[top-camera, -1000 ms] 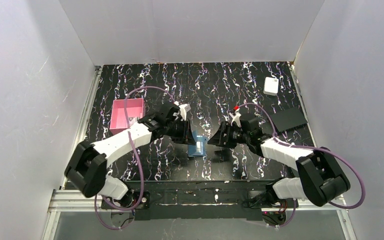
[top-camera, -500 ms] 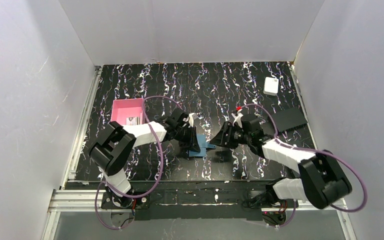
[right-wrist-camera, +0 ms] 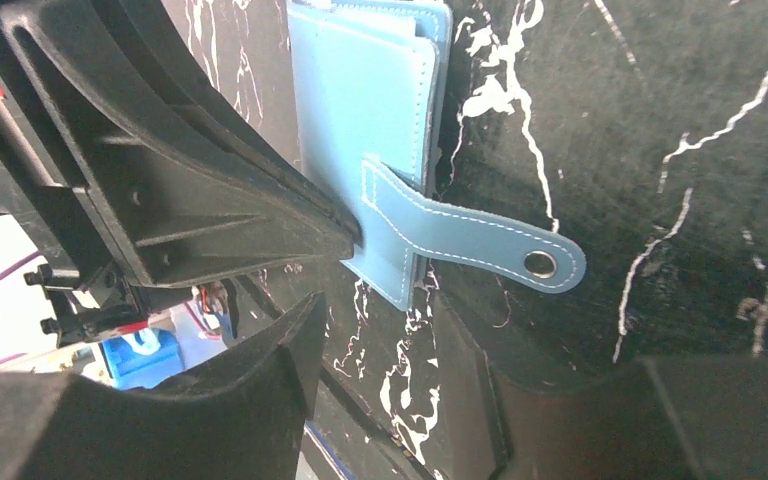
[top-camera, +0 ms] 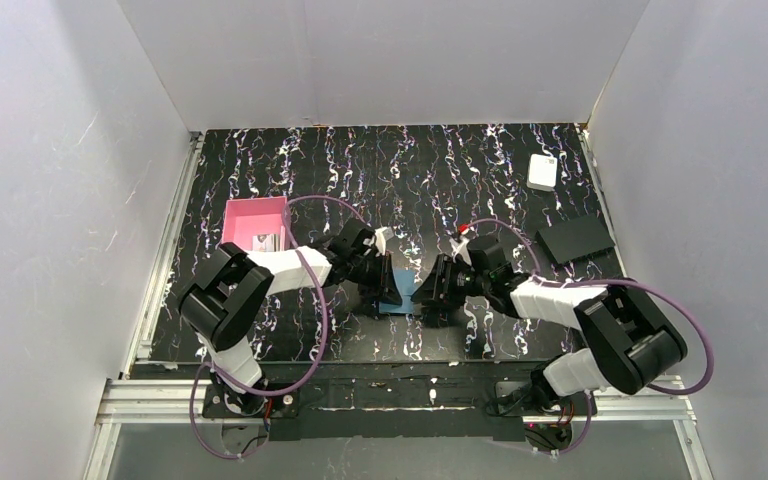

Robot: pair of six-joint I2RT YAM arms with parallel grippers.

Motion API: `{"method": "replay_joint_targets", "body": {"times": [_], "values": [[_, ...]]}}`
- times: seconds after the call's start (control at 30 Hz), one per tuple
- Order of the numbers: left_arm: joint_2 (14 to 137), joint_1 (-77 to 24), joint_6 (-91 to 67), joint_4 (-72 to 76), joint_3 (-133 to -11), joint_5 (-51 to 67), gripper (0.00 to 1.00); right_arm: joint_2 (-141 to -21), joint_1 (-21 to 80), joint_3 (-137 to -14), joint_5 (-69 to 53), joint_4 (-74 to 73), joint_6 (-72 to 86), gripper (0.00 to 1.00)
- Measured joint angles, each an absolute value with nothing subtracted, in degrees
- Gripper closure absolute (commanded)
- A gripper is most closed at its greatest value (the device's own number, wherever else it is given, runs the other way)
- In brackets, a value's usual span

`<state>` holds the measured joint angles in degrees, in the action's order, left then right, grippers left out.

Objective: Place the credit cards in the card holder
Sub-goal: Close the card holder at the center of the board.

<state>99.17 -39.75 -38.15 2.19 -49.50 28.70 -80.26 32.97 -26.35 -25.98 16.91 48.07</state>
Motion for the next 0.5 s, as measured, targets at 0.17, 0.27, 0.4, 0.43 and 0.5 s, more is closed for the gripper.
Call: {"method": "replay_joint_targets", "body": {"times": [0.17,0.27,0.4,0.43,0.5], "values": [[98.5,-39.8,-38.2,2.4,-49.0,28.2,0.92,-84.1,35.5,-26.9,-24.6,18.5,48.0,0.53],[97.9,-39.9,-38.2,2.3,-48.6,27.9,0.87,-85.7,36.0,-27.4,-23.7,19.3,48.1,0.62],[96.3,-39.7,-38.3,1.5,-47.9,27.7,0.67,-86.6,36.1,-28.2,-20.7,19.4,47.4,0.76],[95.3,-39.5,-38.5,1.4,-47.2,27.7,0.62,-86.8,36.1,-28.3,-19.9,19.2,47.2,0.78],[92.9,-38.8,-38.7,1.0,-45.5,27.6,0.56,-86.8,36.1,-28.5,-18.5,18.8,46.6,0.81]]}}
